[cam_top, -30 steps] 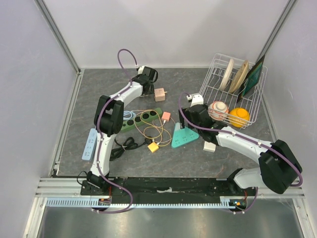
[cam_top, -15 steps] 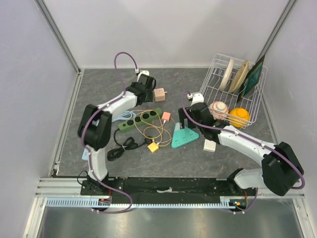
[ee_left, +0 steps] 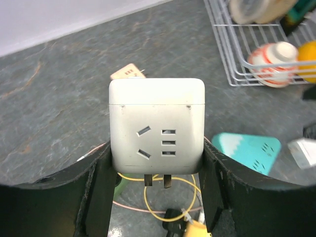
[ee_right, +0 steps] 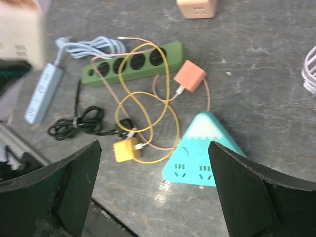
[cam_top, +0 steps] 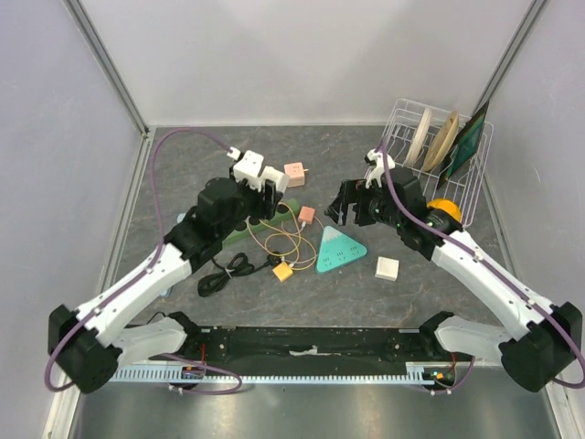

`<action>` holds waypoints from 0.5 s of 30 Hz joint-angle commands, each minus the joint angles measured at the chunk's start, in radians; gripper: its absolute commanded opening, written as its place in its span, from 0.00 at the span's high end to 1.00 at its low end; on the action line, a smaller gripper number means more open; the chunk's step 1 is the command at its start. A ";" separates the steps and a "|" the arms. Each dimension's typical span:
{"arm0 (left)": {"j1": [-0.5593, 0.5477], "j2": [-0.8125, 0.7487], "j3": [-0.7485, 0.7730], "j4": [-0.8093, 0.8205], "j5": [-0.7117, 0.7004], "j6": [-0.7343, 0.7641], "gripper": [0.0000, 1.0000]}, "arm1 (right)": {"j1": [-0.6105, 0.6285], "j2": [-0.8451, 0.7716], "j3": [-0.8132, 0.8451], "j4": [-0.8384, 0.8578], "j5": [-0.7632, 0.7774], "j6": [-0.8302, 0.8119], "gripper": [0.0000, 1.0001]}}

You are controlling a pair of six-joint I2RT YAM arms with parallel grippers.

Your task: Insert the plug

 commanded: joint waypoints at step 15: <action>-0.101 -0.338 -0.194 0.049 0.515 0.397 0.98 | 0.001 -0.053 0.189 -0.038 -0.417 0.214 0.02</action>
